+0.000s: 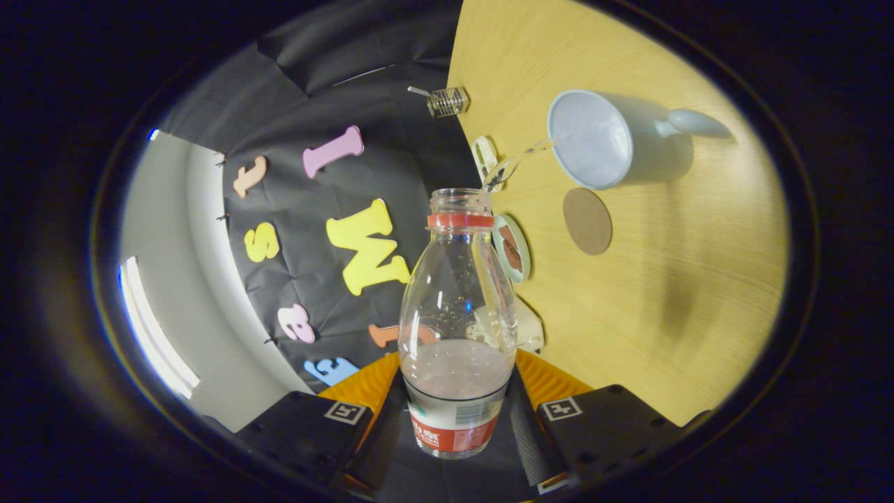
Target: Take the bottle from table, then pour the juice into the cup, finally place the bottle on the coaster
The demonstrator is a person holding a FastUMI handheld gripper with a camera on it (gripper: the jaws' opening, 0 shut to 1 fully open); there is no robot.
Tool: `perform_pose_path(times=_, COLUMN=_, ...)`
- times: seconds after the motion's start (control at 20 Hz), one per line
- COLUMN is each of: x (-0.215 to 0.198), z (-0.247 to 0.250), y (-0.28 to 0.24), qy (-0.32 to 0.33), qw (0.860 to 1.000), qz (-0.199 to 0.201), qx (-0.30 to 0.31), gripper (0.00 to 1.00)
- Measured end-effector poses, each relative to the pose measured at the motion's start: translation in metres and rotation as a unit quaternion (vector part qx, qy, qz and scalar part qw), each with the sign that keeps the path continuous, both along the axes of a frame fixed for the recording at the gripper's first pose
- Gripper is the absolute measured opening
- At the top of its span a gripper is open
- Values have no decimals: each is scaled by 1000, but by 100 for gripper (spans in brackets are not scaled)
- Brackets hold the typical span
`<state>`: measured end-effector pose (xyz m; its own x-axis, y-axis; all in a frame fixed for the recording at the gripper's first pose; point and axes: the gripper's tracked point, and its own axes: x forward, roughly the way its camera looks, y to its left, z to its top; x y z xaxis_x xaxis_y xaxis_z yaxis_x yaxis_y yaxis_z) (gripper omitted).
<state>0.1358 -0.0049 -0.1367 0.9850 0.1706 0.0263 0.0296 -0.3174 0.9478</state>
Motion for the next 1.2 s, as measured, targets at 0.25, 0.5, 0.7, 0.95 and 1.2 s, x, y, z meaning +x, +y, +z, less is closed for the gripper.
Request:
perform_pose_path(times=0.25, x=4, z=7, y=-3, qy=-3, qw=1000, qz=-8, qx=24, gripper=76)
perform_pose_path(times=0.5, x=7, z=16, y=-11, qy=-15, qw=998, qz=-16, qx=51, gripper=76)
perform_pose_path(times=0.7, x=5, z=18, y=-12, qy=-22, qw=998, qz=-20, qx=63, gripper=76)
perform_pose_path(times=0.95, x=4, z=17, y=-12, qy=-14, qw=998, qz=-20, qx=63, gripper=76)
perform_pose_path(times=1.2, x=0, z=9, y=-7, qy=-7, qw=997, qz=-15, qx=70, gripper=76)
